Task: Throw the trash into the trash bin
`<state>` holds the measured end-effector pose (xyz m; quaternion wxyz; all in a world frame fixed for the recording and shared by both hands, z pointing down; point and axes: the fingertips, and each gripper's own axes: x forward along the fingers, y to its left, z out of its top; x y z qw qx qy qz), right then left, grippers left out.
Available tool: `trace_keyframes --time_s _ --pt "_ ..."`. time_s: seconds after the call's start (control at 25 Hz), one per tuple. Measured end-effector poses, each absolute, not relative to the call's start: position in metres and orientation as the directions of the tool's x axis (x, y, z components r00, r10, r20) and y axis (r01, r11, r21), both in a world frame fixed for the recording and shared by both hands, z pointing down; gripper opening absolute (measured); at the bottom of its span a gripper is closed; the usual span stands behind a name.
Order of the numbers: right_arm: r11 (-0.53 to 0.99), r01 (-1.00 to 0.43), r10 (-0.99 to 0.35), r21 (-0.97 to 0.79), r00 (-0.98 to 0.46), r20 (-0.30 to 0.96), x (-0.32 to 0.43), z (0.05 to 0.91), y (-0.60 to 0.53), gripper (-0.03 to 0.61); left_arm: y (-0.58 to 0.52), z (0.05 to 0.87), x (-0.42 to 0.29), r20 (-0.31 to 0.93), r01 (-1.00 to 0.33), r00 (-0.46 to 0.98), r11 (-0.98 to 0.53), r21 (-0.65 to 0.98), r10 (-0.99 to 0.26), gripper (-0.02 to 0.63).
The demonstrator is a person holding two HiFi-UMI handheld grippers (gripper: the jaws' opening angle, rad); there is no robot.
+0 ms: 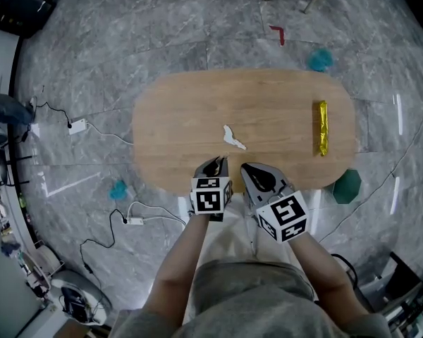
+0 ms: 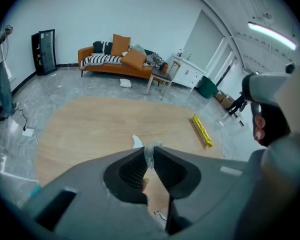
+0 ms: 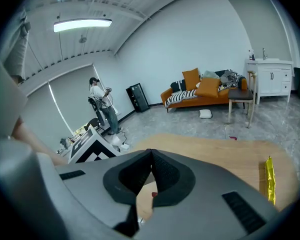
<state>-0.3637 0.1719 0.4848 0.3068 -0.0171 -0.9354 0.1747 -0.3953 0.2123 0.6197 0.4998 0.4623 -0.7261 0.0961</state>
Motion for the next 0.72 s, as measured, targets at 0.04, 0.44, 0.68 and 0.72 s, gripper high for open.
trace_keyframes --time_s 0.04,0.44,0.68,0.72 --pt "0.940 -0.074 0.137 -0.333 -0.813 0.566 -0.364 0.481 0.171 0.009 0.211 0.616 -0.394 0.813 -0.770 -0.067 0.549 0.327 -0.578 0.049" --pt "0.954 -0.099 0.078 -0.283 -0.830 0.552 -0.352 0.442 0.158 0.009 0.186 0.566 -0.395 0.767 -0.788 -0.050 0.497 0.363 -0.640 0.048" --pt "0.950 -0.147 0.025 -0.275 -0.843 0.537 -0.341 0.421 0.144 0.009 0.176 0.537 -0.387 0.755 -0.815 -0.024 0.450 0.365 -0.655 0.048" --pt "0.948 -0.159 0.014 -0.276 -0.845 0.534 -0.338 0.419 0.142 0.009 0.174 0.532 -0.385 0.752 -0.821 -0.019 0.439 0.364 -0.659 0.048"
